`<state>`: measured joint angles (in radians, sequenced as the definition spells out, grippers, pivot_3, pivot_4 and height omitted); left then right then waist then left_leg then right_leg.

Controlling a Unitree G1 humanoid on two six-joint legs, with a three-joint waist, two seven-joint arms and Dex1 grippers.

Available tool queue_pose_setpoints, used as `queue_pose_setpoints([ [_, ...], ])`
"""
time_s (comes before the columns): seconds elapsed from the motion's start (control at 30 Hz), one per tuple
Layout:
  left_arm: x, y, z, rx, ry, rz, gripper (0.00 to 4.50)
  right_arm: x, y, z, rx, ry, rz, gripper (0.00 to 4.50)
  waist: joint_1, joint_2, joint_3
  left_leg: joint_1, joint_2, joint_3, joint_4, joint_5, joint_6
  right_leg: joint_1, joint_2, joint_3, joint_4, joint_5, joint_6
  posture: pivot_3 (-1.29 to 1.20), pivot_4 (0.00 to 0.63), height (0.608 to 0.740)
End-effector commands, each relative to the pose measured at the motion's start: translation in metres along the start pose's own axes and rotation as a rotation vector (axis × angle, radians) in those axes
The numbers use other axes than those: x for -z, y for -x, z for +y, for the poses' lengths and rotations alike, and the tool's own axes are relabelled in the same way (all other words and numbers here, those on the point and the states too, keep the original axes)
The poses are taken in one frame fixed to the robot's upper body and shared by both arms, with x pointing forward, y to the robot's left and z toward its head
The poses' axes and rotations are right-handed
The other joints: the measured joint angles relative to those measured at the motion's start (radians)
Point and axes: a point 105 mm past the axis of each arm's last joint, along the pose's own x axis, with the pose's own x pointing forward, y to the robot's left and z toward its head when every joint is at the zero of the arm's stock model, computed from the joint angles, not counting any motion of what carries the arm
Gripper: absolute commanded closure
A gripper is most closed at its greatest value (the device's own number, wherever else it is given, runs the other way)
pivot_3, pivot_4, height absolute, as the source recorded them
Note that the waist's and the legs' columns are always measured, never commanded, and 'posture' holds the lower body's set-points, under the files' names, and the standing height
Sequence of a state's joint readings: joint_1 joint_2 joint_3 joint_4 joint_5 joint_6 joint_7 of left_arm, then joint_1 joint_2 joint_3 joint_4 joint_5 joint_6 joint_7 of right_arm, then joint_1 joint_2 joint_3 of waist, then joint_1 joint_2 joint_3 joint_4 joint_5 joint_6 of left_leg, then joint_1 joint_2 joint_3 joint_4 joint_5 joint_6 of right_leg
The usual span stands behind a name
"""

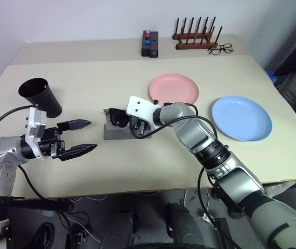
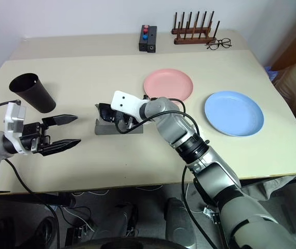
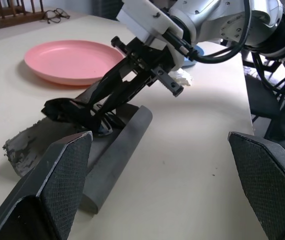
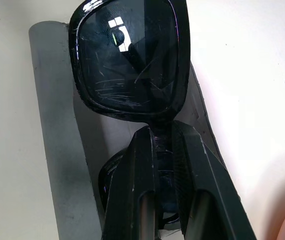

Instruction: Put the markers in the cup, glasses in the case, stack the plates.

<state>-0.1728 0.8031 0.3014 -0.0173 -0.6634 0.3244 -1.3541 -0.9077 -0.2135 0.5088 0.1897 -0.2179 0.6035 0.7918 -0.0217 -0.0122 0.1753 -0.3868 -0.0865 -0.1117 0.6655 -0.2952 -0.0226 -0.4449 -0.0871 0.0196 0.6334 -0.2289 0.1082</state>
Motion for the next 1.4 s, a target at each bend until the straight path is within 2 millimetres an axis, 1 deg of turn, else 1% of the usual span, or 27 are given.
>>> queue_pose_setpoints([
  [0.03, -0.011, 0.004, -0.001, -0.004, -0.046, -0.004, 0.0, 0.0, -0.004, 0.008, -0.031, 0.015, 0.017, 4.48, 0.0, 0.0, 0.0, 0.0, 0.0, 0.0, 0.0, 0.0, 0.0, 0.0, 0.0, 0.0, 0.0, 0.0, 0.0, 0.0, 0.15, 0.74],
  [0.13, -0.011, 0.004, -0.001, -0.005, -0.047, -0.003, 0.0, 0.001, -0.004, 0.009, -0.044, 0.022, 0.017, 4.48, 0.0, 0.0, 0.0, 0.0, 0.0, 0.0, 0.0, 0.0, 0.0, 0.0, 0.0, 0.0, 0.0, 0.0, 0.0, 0.0, 0.15, 0.74],
  [0.2, -0.011, 0.005, -0.002, -0.006, -0.048, -0.003, 0.0, 0.001, -0.004, 0.007, -0.033, 0.037, 0.017, 3.58, 0.0, 0.0, 0.0, 0.0, 0.0, 0.0, 0.0, 0.0, 0.0, 0.0, 0.0, 0.0, 0.0, 0.0, 0.0, 0.0, 0.15, 0.74],
  [0.27, -0.011, 0.005, -0.002, -0.007, -0.048, -0.003, 0.0, 0.0, -0.003, 0.008, -0.04, 0.049, 0.014, 2.82, -0.001, 0.0, 0.0, 0.0, 0.0, 0.0, 0.0, 0.0, 0.0, 0.0, 0.0, 0.0, 0.0, 0.0, 0.0, 0.0, 0.15, 0.74],
  [0.43, -0.011, 0.005, -0.002, -0.01, -0.047, -0.001, 0.0, -0.002, -0.002, 0.008, -0.042, 0.054, 0.009, 0.35, -0.002, 0.0, 0.0, 0.0, 0.0, 0.0, 0.0, 0.0, 0.0, 0.0, 0.0, 0.0, 0.0, 0.0, 0.0, 0.0, 0.15, 0.74],
  [0.47, -0.011, 0.005, -0.001, -0.01, -0.047, -0.001, 0.0, -0.003, -0.001, 0.007, -0.039, 0.052, 0.004, 0.05, -0.002, 0.0, 0.0, 0.0, 0.0, 0.0, 0.0, 0.0, 0.0, 0.0, 0.0, 0.0, 0.0, 0.0, 0.0, 0.0, 0.15, 0.74],
  [0.8, -0.011, 0.005, 0.0, -0.011, -0.048, -0.001, 0.0, -0.018, 0.006, -0.01, 0.016, 0.032, -0.057, 0.05, -0.001, 0.0, 0.0, 0.0, 0.0, 0.0, 0.0, 0.0, 0.0, 0.0, 0.0, 0.0, 0.0, 0.0, 0.0, 0.0, 0.15, 0.74],
  [1.03, -0.012, 0.005, 0.002, -0.012, -0.049, -0.004, 0.0, -0.039, 0.015, -0.021, 0.033, -0.03, -0.144, 0.05, -0.001, 0.0, 0.0, 0.0, 0.0, 0.0, 0.0, 0.0, 0.0, 0.0, 0.0, 0.0, 0.0, 0.0, 0.0, 0.0, 0.15, 0.74],
  [1.17, -0.012, 0.003, 0.002, -0.011, -0.05, -0.007, 0.0, -0.071, 0.034, -0.018, -0.067, -0.162, -0.315, 0.05, 0.0, 0.0, 0.0, 0.0, 0.0, 0.0, 0.0, 0.0, 0.0, 0.0, 0.0, 0.0, 0.0, 0.0, 0.0, 0.0, 0.15, 0.74],
  [1.27, -0.012, 0.001, 0.01, -0.046, -0.056, -0.008, 0.0, -0.078, 0.043, -0.027, -0.045, -0.251, -0.389, 0.05, 0.001, 0.0, 0.0, 0.0, 0.0, 0.0, 0.0, 0.0, 0.0, 0.0, 0.0, 0.0, 0.0, 0.0, 0.0, 0.0, 0.15, 0.74],
  [1.4, -0.017, -0.005, 0.021, -0.079, -0.074, -0.038, 0.0, -0.076, 0.06, -0.044, 0.018, -0.345, -0.495, 0.05, 0.005, 0.0, 0.0, 0.0, 0.0, -0.001, 0.0, 0.0, 0.0, 0.0, 0.0, 0.0, 0.0, 0.0, 0.0, 0.0, 0.15, 0.74],
])
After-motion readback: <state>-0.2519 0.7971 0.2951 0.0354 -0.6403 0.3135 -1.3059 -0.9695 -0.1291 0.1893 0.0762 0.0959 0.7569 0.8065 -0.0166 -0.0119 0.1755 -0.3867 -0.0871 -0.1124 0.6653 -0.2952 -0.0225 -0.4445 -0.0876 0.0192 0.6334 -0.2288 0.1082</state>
